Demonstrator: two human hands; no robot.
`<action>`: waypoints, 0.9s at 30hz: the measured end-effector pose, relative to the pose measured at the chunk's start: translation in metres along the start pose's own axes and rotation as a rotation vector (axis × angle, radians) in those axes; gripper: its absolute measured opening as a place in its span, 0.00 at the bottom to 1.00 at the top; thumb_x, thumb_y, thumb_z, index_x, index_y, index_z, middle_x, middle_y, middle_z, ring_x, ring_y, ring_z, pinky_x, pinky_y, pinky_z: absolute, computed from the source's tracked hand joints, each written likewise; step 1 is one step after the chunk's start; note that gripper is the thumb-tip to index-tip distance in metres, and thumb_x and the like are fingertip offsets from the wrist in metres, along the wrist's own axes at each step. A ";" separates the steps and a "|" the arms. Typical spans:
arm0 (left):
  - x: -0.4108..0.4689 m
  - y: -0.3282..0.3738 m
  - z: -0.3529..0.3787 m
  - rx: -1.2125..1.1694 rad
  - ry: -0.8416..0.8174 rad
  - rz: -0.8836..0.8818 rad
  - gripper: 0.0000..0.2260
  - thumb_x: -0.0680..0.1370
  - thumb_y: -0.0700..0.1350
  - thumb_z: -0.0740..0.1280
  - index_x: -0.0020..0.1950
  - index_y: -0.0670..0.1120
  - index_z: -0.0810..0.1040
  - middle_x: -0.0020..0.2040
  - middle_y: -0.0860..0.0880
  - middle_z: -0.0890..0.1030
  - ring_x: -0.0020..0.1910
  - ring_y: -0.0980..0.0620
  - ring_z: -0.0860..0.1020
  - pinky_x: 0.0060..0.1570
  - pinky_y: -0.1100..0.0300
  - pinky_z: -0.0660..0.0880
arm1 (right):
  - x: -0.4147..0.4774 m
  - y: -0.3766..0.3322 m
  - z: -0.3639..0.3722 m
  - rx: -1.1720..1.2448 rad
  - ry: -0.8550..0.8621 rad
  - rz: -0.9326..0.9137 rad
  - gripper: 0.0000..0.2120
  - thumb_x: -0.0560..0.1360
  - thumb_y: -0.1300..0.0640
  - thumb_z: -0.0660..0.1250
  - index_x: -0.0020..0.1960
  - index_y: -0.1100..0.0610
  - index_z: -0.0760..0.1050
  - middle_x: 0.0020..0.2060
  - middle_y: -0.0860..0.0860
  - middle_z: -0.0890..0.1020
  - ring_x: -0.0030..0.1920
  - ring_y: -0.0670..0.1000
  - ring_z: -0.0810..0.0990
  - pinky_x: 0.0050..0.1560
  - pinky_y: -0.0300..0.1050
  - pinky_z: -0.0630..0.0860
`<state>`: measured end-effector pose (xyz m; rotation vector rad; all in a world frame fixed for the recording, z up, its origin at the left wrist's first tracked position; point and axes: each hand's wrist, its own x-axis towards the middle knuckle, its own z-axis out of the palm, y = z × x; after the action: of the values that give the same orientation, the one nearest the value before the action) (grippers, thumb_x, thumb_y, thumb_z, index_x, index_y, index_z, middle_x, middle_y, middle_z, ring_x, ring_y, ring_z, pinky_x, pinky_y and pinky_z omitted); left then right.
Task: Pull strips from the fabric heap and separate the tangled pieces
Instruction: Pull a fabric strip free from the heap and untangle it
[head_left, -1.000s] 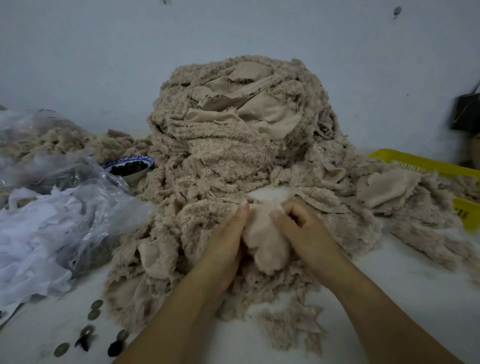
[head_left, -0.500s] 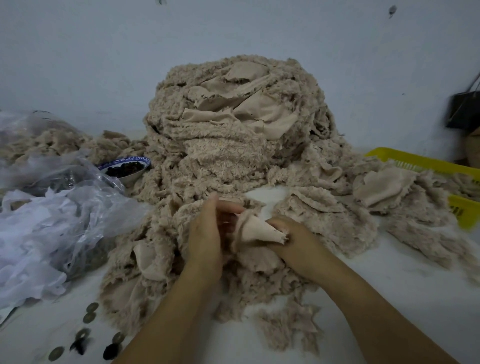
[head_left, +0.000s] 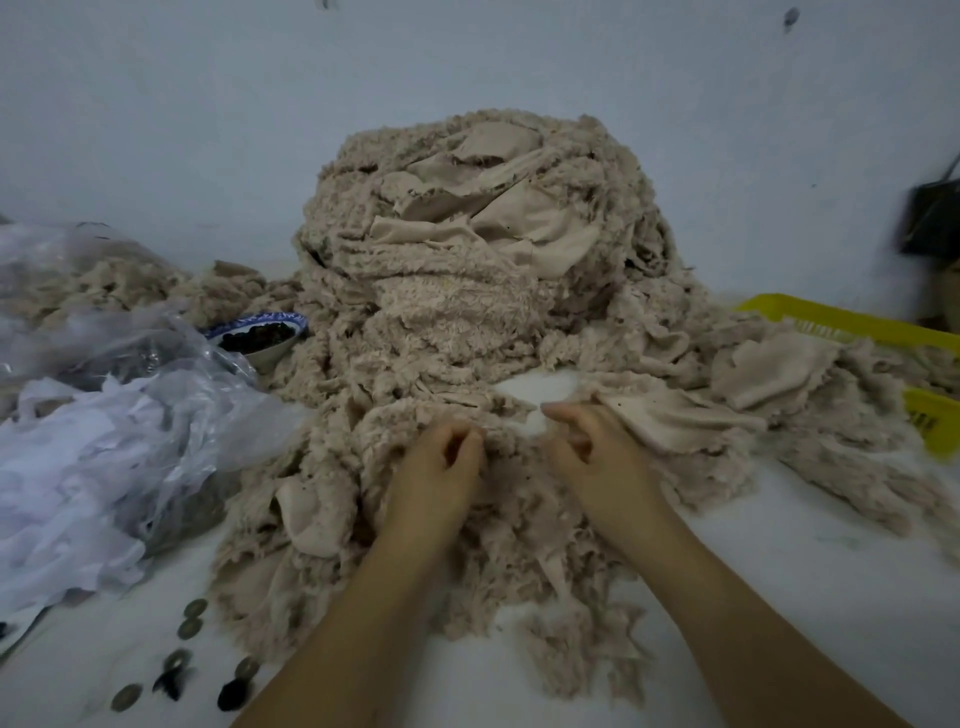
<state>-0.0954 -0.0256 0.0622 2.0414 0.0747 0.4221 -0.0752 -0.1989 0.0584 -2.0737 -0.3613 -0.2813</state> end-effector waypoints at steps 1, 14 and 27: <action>0.000 -0.003 0.002 0.097 -0.078 0.049 0.06 0.82 0.46 0.64 0.53 0.52 0.80 0.51 0.56 0.80 0.50 0.57 0.77 0.50 0.60 0.74 | -0.001 0.003 0.003 -0.125 -0.061 -0.017 0.13 0.82 0.49 0.62 0.66 0.43 0.73 0.62 0.41 0.71 0.55 0.32 0.74 0.51 0.25 0.71; 0.003 -0.012 -0.002 0.292 -0.017 0.071 0.19 0.83 0.46 0.61 0.75 0.52 0.69 0.72 0.54 0.66 0.55 0.54 0.74 0.54 0.57 0.74 | -0.007 -0.007 0.007 -0.314 -0.218 -0.074 0.03 0.82 0.51 0.61 0.50 0.48 0.73 0.39 0.42 0.75 0.40 0.41 0.75 0.34 0.34 0.66; 0.004 -0.003 -0.012 0.057 0.328 0.025 0.18 0.82 0.40 0.62 0.71 0.40 0.71 0.72 0.43 0.67 0.69 0.46 0.68 0.61 0.62 0.67 | -0.004 -0.015 -0.012 0.494 0.097 0.077 0.13 0.83 0.51 0.60 0.51 0.32 0.76 0.49 0.42 0.77 0.49 0.48 0.76 0.43 0.35 0.79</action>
<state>-0.0950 -0.0130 0.0657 2.0129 0.2629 0.7751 -0.0851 -0.2024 0.0752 -1.5780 -0.2595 -0.2187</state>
